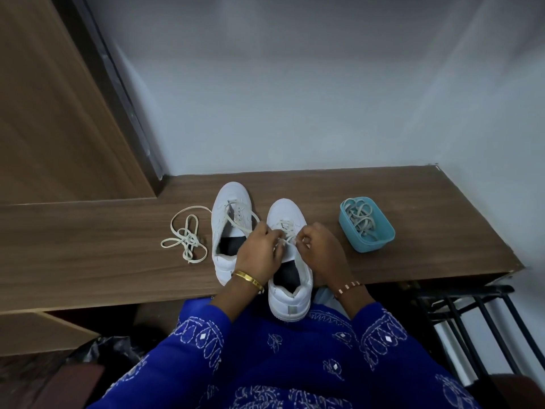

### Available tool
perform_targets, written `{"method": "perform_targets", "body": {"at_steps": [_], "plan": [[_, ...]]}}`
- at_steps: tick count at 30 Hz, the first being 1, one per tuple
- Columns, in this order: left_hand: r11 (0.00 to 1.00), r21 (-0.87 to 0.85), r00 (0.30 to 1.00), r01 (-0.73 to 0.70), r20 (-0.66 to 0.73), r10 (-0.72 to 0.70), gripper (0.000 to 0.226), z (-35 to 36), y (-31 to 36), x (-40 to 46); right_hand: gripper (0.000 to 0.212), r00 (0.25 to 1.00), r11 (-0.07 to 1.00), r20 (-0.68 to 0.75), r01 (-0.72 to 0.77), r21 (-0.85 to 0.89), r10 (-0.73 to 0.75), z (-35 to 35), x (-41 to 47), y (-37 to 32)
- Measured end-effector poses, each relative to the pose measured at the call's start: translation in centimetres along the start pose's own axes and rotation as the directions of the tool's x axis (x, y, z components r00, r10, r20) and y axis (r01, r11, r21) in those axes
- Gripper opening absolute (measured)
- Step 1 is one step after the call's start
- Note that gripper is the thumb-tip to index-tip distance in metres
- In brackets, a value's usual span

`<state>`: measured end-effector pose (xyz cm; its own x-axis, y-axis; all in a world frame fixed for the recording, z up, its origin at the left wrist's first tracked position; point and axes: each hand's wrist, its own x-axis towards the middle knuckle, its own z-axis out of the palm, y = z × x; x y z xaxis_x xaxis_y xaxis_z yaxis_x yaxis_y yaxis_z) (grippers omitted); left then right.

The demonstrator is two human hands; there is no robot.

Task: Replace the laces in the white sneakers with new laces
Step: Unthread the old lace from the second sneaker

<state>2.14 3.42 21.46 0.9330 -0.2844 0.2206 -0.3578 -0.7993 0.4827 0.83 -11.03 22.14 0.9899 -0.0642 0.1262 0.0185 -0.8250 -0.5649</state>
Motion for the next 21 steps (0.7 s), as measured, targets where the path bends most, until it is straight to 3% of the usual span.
{"method": "perform_targets", "body": {"at_steps": [6,12,15,18,21], "plan": [[0.990,0.134,0.994,-0.041,0.108,0.026,0.026,-0.1,0.3,1.4,0.023,0.995,0.998,0.099,0.017,-0.063,-0.010,0.4,1.3,-0.1],[0.974,0.208,0.987,-0.091,0.146,0.061,0.026,-0.3,0.5,2.0,0.019,0.984,0.988,0.173,0.062,-0.144,-0.037,0.3,2.0,-0.4],[0.975,0.194,0.988,-0.110,0.129,0.086,0.025,-0.3,0.5,1.9,0.011,0.983,0.997,0.178,-0.053,0.062,0.041,0.8,2.0,0.4],[0.975,0.188,0.990,-0.117,0.103,0.099,0.026,0.0,0.3,1.8,0.015,0.961,0.889,0.110,-0.277,0.365,0.254,1.2,1.9,1.0],[0.974,0.175,0.985,-0.143,0.122,0.123,0.031,0.0,0.4,1.6,0.012,0.944,0.843,0.096,-0.326,0.429,0.316,1.5,2.0,1.2]]}}
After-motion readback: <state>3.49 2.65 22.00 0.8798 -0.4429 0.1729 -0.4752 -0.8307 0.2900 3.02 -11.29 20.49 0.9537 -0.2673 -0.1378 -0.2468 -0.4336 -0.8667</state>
